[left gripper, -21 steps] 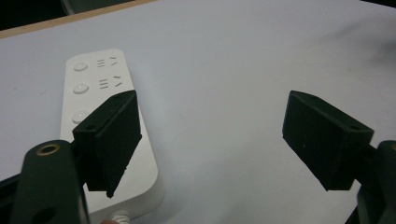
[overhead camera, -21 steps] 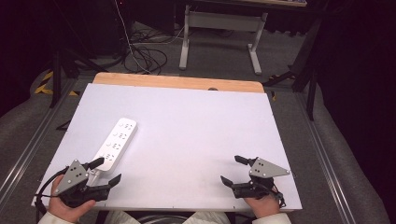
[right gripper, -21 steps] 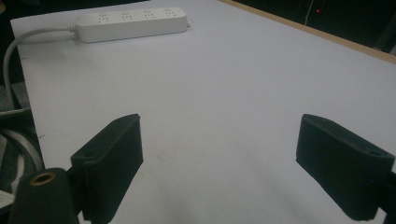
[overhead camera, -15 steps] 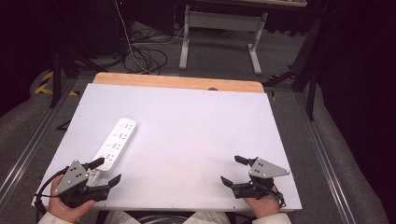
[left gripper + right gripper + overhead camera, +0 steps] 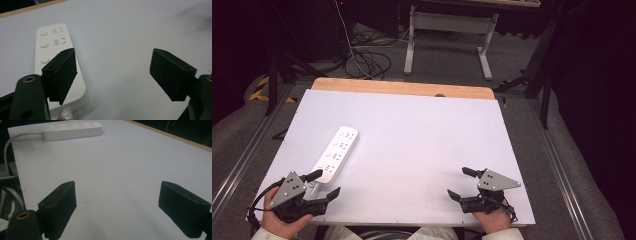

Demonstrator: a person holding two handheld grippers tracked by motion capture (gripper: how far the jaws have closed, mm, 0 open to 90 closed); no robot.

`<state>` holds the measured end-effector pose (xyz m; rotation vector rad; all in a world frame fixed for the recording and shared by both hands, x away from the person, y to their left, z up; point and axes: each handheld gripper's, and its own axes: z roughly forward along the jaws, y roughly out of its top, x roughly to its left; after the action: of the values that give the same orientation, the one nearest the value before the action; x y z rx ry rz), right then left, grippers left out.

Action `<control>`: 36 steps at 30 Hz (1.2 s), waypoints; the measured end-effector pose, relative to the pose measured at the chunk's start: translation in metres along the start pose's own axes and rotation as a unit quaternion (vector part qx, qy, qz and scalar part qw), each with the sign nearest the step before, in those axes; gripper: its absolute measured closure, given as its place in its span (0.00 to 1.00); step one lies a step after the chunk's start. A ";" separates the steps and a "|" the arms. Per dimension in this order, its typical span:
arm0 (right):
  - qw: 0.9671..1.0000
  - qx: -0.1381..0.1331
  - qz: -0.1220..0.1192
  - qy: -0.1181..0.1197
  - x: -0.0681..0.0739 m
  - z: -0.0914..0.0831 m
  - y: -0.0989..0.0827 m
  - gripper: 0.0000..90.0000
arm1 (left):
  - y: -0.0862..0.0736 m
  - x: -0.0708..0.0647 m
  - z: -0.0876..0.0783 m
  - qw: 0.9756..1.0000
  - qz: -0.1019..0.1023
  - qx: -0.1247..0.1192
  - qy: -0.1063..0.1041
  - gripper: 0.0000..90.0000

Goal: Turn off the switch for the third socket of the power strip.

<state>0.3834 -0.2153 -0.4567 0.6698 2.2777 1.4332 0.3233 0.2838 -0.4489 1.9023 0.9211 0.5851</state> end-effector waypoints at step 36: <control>1.000 0.015 -0.002 0.004 0.001 0.004 0.000 0.17 | 0.051 0.023 0.003 1.000 -0.010 0.012 -0.008 0.38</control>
<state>0.3846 -0.2121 -0.4588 0.6689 2.3097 1.4047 0.3578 0.2847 -0.4048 1.9147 0.9395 0.5472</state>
